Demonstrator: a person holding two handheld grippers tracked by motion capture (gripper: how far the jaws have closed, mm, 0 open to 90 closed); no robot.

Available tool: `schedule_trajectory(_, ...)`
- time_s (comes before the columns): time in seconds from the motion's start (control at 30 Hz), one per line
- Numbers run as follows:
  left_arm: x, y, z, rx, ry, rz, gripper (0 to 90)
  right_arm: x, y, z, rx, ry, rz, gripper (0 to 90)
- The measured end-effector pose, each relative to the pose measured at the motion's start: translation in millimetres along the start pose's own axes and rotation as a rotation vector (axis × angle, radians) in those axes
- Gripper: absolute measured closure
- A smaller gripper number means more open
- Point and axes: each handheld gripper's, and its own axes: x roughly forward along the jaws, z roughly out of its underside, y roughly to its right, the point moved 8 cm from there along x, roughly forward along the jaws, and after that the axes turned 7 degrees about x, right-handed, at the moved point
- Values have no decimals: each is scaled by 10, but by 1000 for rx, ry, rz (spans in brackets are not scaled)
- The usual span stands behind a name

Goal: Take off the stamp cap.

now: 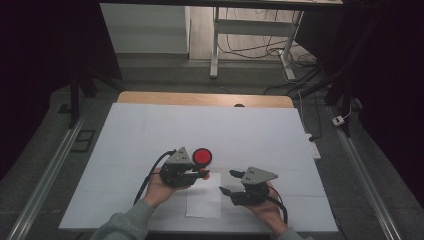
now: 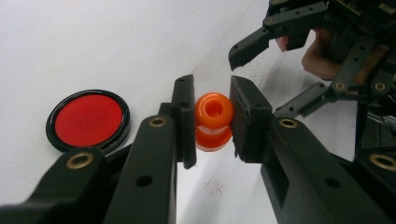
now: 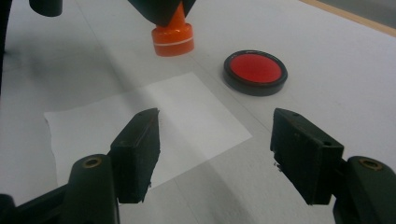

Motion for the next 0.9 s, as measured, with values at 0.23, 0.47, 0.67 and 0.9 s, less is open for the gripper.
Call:
schedule_trajectory(0.23, 16, 10, -13, 2, 1, 4, 722, 82, -92, -37, -18, 0, -27, 327)
schedule_trajectory(0.47, 18, 8, -8, 2, -3, 4, 722, 153, -152, -55, -25, -7, -39, 327)
schedule_trajectory(0.67, 33, 18, -2, 3, -7, 7, 722, 223, -206, -74, -29, -7, -52, 327)
schedule_trajectory(0.9, 35, 14, 4, 1, -7, 6, 722, 288, -238, -100, -36, -12, -57, 327)
